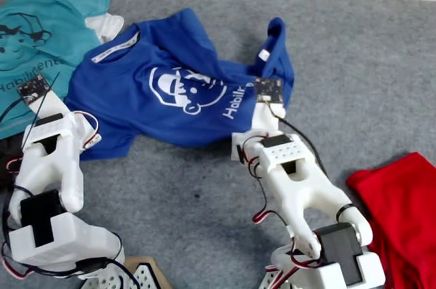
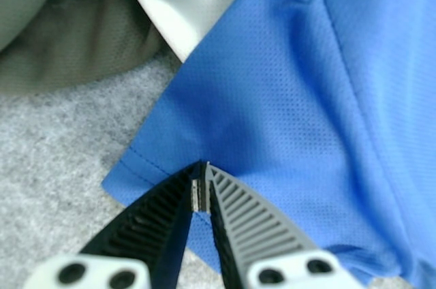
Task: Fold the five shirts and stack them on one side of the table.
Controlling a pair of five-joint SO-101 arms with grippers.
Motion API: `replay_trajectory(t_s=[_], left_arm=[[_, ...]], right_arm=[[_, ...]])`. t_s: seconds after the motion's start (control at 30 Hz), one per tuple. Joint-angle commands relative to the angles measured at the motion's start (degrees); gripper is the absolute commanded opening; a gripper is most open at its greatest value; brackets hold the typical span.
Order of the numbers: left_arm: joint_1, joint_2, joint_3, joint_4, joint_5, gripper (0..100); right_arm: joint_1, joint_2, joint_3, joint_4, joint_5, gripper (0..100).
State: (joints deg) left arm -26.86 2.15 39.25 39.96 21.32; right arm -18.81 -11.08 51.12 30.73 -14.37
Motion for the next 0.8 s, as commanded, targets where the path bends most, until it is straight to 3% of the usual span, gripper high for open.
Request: replay_trajectory(t_s=[0.0,0.43,0.77], left_arm=[[0.3,-0.9,0.1,-1.0,0.6,1],[0.3,-0.9,0.0,-1.0,0.6,1],[0.3,-0.9,0.0,-1.0,0.6,1]], right_arm=[[3.5,-4.1,-2.6,3.0,0.7,0.6],[12.7,-35.4,8.2,18.2,0.7,0.6],[19.6,-37.7,10.1,25.9,8.6,0.6]])
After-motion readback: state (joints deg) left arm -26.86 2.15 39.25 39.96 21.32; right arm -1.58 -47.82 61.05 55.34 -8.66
